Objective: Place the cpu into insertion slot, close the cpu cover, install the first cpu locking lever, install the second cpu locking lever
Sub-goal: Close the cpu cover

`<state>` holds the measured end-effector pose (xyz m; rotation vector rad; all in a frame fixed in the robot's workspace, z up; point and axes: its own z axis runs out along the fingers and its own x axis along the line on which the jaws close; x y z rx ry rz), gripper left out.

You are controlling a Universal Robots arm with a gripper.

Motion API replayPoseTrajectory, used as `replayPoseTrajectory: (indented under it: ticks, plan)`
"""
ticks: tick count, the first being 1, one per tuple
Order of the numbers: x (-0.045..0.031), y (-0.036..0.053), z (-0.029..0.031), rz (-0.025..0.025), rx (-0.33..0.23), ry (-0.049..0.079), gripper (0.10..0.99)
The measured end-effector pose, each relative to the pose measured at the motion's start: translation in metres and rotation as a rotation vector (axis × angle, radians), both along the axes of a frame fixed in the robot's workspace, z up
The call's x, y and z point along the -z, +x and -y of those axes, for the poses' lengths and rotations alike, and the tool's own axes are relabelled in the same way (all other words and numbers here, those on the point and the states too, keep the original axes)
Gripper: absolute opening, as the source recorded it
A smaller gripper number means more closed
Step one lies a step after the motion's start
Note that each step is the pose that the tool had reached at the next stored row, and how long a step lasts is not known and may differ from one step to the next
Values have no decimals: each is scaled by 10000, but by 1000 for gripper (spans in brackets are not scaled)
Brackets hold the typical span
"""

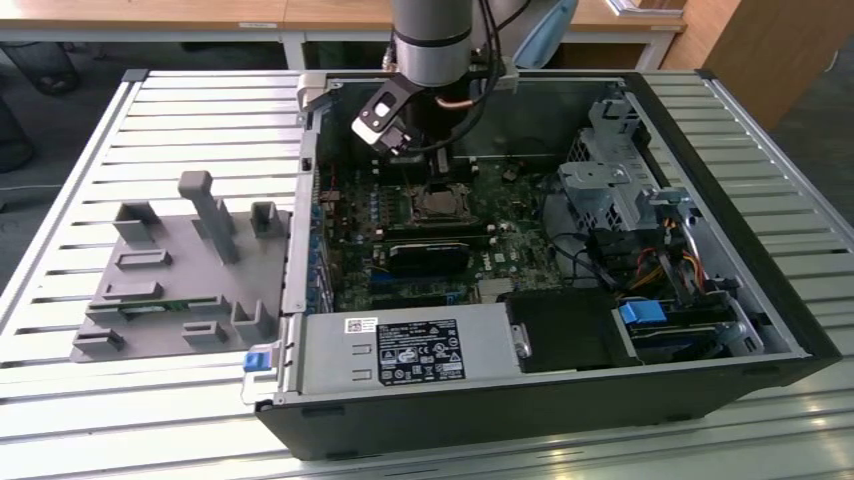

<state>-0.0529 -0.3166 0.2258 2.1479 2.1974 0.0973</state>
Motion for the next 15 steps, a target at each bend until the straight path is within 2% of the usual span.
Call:
replayPoseTrajectory:
  ticks: [3, 4, 15]
  plan:
    - [-5, 12, 0, -105, 1, 3, 106]
    - [-7, 14, 0, -122, 1, 1, 106]
    - [-15, 36, -1, -226, 2, 1, 106]
